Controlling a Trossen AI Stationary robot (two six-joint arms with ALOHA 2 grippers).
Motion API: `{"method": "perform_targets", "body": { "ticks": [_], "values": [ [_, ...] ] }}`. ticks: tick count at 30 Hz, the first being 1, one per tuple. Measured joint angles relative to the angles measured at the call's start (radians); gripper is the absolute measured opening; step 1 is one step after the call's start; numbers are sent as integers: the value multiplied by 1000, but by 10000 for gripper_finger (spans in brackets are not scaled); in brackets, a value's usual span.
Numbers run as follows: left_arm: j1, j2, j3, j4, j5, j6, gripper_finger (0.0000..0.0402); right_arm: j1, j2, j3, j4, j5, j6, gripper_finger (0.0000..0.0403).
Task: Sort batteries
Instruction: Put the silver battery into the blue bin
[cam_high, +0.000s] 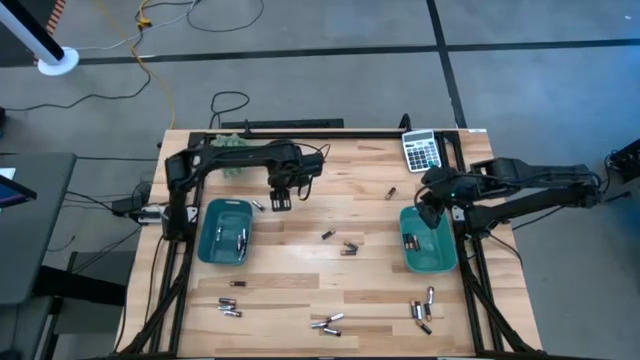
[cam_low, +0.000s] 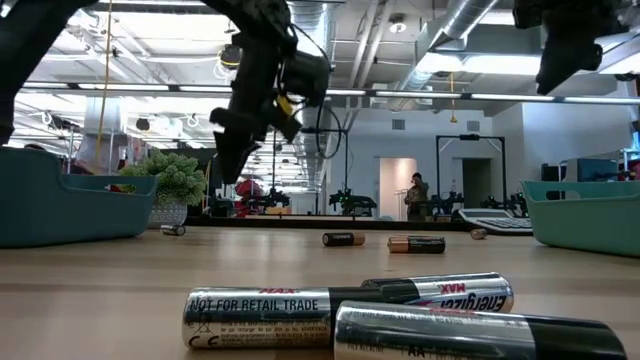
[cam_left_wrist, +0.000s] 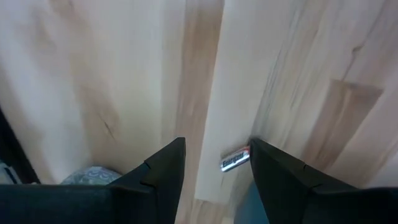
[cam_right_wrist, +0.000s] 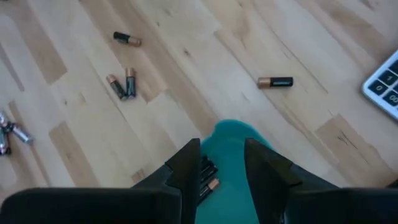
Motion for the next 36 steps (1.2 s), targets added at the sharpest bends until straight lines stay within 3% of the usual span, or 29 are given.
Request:
{"method": "perform_targets", "body": {
  "ticks": [13, 21, 36],
  "values": [
    [-8, 161, -1, -130, 9, 144, 173, -40, 19, 0, 67, 55, 30, 138],
    [-34, 162, -55, -129, 7, 234, 174, -46, 45, 1, 78, 54, 61, 138],
    [-45, 162, -182, -17, 4, 254, 174, -46, 116, 1, 93, 54, 56, 138]
  ]
}}
